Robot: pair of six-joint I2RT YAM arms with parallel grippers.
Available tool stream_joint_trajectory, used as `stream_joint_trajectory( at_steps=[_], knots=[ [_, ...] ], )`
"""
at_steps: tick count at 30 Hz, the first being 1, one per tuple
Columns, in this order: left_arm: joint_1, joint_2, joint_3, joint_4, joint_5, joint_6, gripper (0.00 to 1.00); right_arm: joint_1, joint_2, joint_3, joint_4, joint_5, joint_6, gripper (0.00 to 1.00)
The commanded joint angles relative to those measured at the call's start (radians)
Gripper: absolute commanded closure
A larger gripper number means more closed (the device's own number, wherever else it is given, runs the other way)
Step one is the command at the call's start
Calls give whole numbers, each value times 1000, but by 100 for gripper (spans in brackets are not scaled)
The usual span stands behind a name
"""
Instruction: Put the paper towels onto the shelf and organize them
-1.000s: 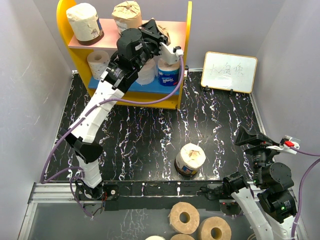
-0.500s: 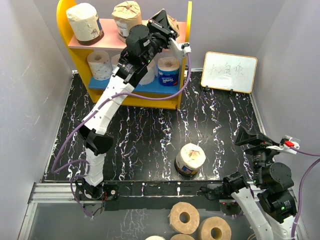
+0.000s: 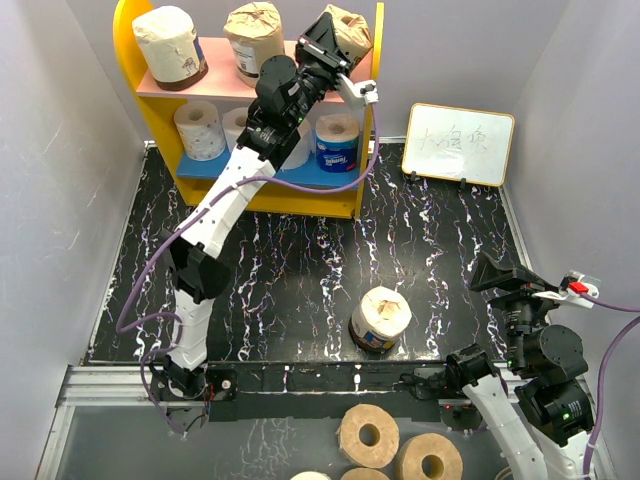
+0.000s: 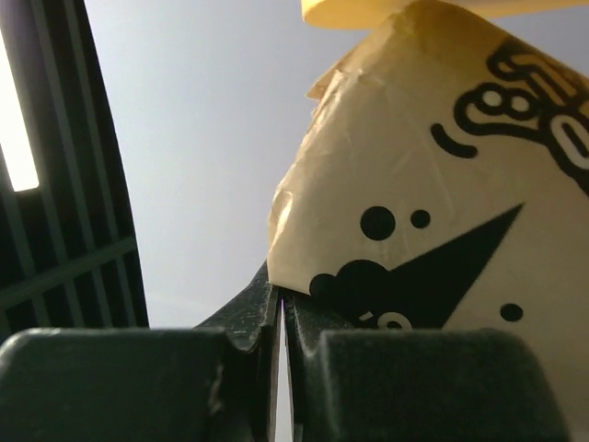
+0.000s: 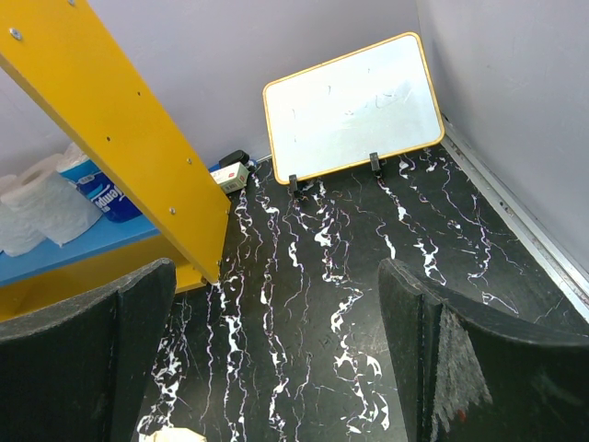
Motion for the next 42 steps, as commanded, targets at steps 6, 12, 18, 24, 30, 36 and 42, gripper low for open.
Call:
stream_joint_trajectory(
  at_steps=[6, 12, 18, 24, 30, 36, 42],
  knots=[
    [35, -225, -369, 162, -46, -74, 100, 6, -16, 11, 45, 1, -12, 10],
    [34, -363, -614, 183, -19, -39, 68, 7, -15, 10, 48, 0, -13, 8],
    [35, -358, -625, 241, -11, -68, 12, 9, -16, 8, 50, 1, -13, 8],
    [35, -244, -492, 315, -45, -78, 1, 8, -16, 11, 45, 7, -11, 7],
    [50, -111, -227, 254, -98, -172, 1, 9, -16, 13, 42, 9, -8, 8],
    [97, -71, -107, 165, -93, -291, 1, 8, -16, 11, 44, 9, -8, 7],
    [147, -81, -157, 158, -78, -288, 1, 8, -16, 10, 47, 7, -10, 7]
  ],
)
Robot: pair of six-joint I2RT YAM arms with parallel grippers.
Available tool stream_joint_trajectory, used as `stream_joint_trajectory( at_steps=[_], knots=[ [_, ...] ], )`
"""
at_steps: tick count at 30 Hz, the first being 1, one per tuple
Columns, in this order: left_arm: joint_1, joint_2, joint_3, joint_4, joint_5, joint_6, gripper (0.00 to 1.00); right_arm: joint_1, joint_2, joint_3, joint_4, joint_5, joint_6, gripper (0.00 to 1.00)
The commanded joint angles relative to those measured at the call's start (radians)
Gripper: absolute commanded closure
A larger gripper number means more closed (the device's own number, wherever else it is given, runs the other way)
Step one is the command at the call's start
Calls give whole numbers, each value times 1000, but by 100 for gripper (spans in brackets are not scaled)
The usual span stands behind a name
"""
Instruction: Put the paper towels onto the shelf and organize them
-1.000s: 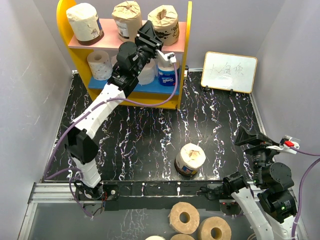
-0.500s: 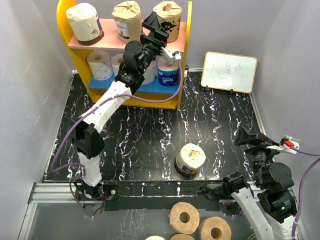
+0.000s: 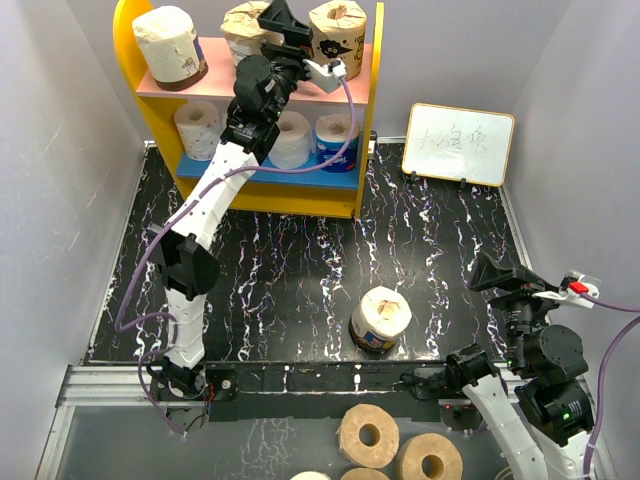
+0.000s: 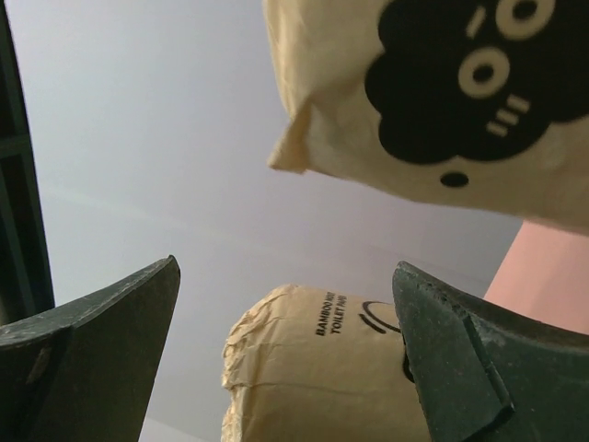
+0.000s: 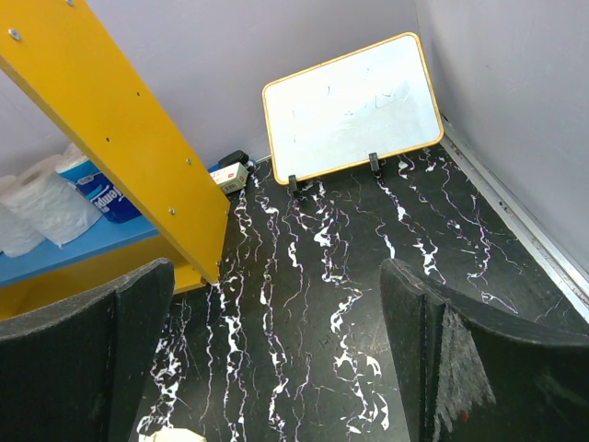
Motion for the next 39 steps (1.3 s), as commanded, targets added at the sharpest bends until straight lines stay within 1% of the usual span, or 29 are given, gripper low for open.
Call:
stream_joint_trajectory(
  at_steps=[1, 9, 13, 18, 24, 28, 31, 34, 36, 39],
  knots=[
    [44, -47, -3, -8, 7, -35, 1, 7, -16, 10, 46, 4, -10, 7],
    [127, -23, 7, -25, 23, -17, 1, 7, -16, 10, 48, 6, -10, 7],
    [154, -46, -14, -28, 34, -16, 1, 7, -16, 10, 47, 4, -10, 7],
    [183, -90, -86, -5, 53, 13, 1, 7, -16, 10, 47, 2, -10, 7],
    [216, -100, -80, -16, 60, 16, 1, 7, -16, 11, 44, 3, -8, 7],
    [231, -107, -77, -21, 60, -9, 1, 6, -16, 13, 42, 2, -8, 7],
    [216, -164, -152, -1, 77, -20, 1, 8, -16, 13, 42, 4, -9, 7],
    [163, -242, -229, 11, 87, -28, 1, 8, -16, 13, 41, 4, -9, 7],
    [124, -285, -244, -14, 90, -68, 1, 7, -16, 11, 43, 3, -8, 7],
    [79, -339, -231, -93, 113, -151, 1, 8, -16, 11, 45, 5, -8, 7]
  ],
)
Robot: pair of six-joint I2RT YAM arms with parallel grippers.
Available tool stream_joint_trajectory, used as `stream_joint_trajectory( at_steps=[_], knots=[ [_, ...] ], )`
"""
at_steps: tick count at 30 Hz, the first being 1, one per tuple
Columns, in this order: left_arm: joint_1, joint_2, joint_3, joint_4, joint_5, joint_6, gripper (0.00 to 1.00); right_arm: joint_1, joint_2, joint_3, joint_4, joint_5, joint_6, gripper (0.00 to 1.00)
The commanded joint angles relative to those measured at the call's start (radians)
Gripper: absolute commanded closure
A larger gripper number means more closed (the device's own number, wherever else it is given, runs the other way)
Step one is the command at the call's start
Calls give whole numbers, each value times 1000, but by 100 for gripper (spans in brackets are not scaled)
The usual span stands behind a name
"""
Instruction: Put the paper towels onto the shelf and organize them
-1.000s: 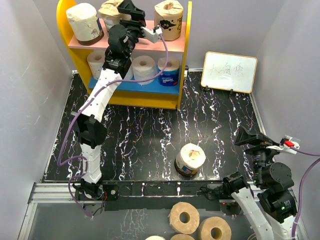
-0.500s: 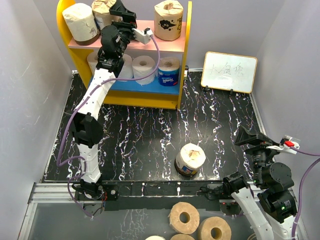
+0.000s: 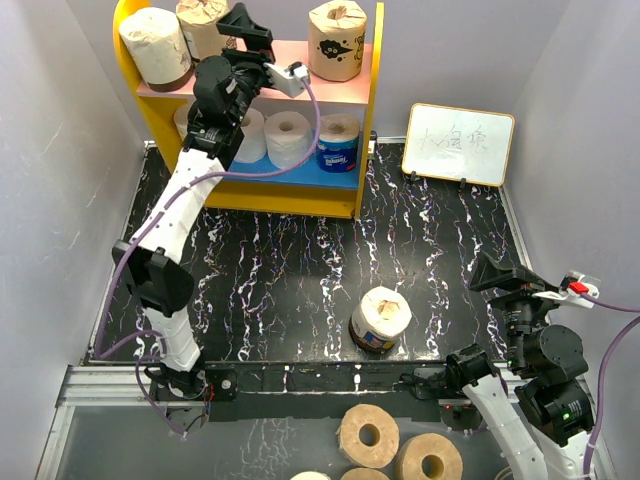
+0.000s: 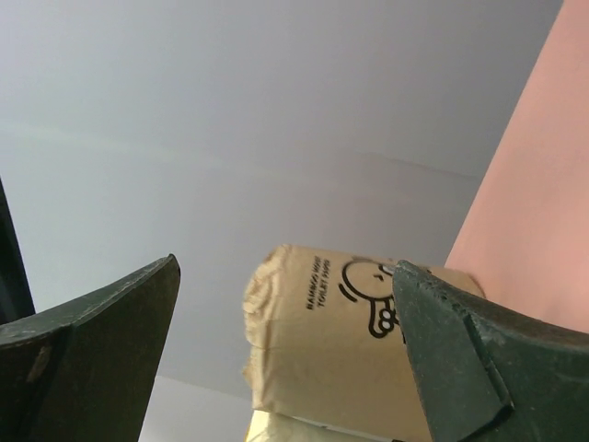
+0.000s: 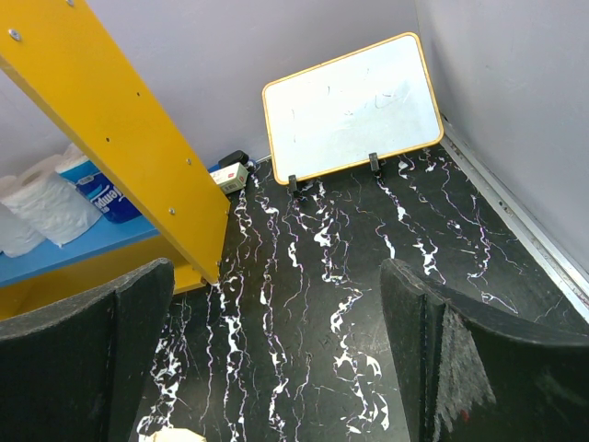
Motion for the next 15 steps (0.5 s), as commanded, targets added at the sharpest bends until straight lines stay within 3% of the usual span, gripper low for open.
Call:
stream_joint_trajectory(
  at_steps=[1, 5, 9, 12, 15],
  knots=[
    [-80, -164, 14, -74, 60, -133, 1, 7, -16, 11, 45, 5, -8, 7],
    [-132, -250, 29, -226, 111, -243, 1, 8, -16, 12, 43, 8, -7, 7],
    [-157, -443, -3, -701, 359, -300, 6, 8, -16, 14, 40, 13, -5, 7],
    [-214, -673, -319, -793, 403, -262, 7, 8, -16, 12, 42, 12, -5, 7],
    [-346, -885, -765, -677, 255, -166, 7, 8, -16, 9, 48, 10, -7, 7]
  ],
)
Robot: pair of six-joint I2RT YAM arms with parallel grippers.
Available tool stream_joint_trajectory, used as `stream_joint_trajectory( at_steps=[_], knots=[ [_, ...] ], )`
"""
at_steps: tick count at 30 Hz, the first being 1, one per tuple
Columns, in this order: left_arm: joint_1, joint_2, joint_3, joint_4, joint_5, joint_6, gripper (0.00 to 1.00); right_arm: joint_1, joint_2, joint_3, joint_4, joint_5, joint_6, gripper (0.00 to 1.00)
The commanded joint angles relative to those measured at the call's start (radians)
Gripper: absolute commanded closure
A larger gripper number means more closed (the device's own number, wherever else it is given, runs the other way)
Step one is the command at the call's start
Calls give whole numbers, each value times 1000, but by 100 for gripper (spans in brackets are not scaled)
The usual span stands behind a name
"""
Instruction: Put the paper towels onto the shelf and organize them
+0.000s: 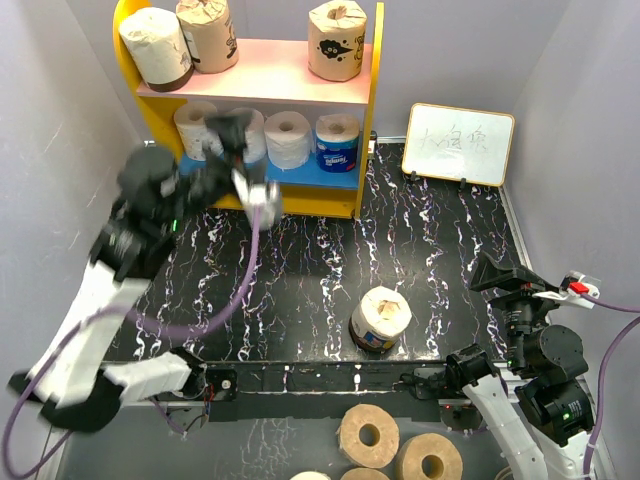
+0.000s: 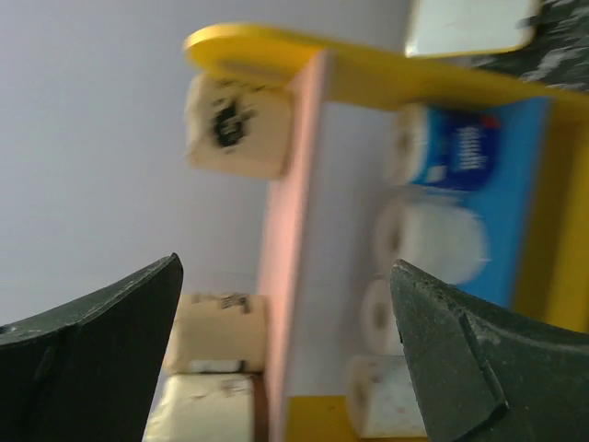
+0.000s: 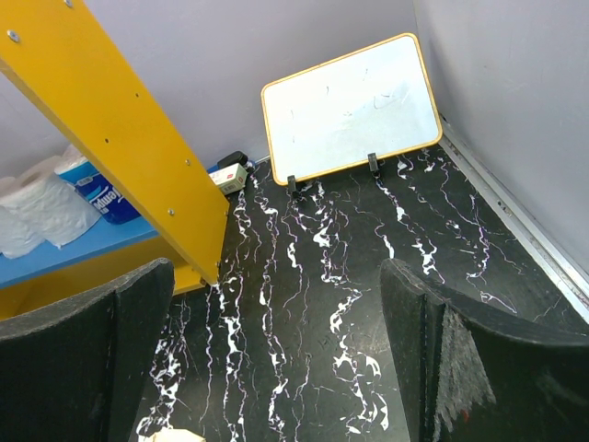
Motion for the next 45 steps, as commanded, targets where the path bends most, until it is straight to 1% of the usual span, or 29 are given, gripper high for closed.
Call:
stream_joint_trajectory(
  at_steps=[1, 3, 5, 7, 10, 12, 15, 18, 21, 24, 26, 28, 30, 33, 37, 41, 42, 45],
  knots=[
    [-169, -242, -490, -58, -66, 89, 6, 8, -16, 8, 48, 7, -6, 7],
    [-244, -307, -618, 3, -131, 67, 6, 8, -16, 9, 48, 13, -6, 7],
    [-293, -333, -686, 45, -124, 10, 7, 8, -16, 12, 42, 22, 0, 7],
    [-332, -339, -754, 114, -100, -14, 8, 8, -16, 18, 31, 37, 13, 7],
    [-426, -325, -861, 227, -88, 48, 10, 8, -16, 26, 14, 58, 28, 7],
    [-494, -292, -900, 287, -84, 65, 11, 8, -16, 28, 11, 68, 32, 7],
    [-569, -268, -968, 409, -24, 52, 13, 6, -16, 30, 8, 67, 35, 6],
    [-623, -280, -1115, 562, 58, 112, 11, 8, -16, 21, 23, 48, 20, 5],
    [-667, -259, -1191, 653, 114, 154, 12, 7, -16, 20, 24, 50, 19, 5],
    [-694, -196, -1215, 735, 143, 134, 14, 8, -16, 21, 25, 49, 18, 5],
    [-700, -162, -1254, 790, 179, 153, 15, 8, -17, 17, 32, 40, 11, 5],
    [-707, -143, -1273, 796, 208, 205, 22, 8, -17, 7, 48, 24, -3, 5],
    [-711, -122, -1278, 842, 224, 196, 25, 8, -16, 6, 50, 14, -8, 5],
    [-711, -86, -1243, 841, 222, 196, 26, 9, -16, 8, 49, 6, -10, 5],
    [-711, -17, -1186, 861, 213, 204, 24, 12, -17, 13, 42, -3, -10, 5],
    [-712, 72, -1135, 871, 233, 254, 23, 18, -16, 16, 37, -8, -11, 5],
    [-713, 93, -1121, 873, 234, 266, 24, 19, -17, 17, 35, -8, -12, 5],
    [-713, 148, -1076, 855, 229, 307, 32, 24, -16, 20, 31, -8, -11, 5]
  ],
)
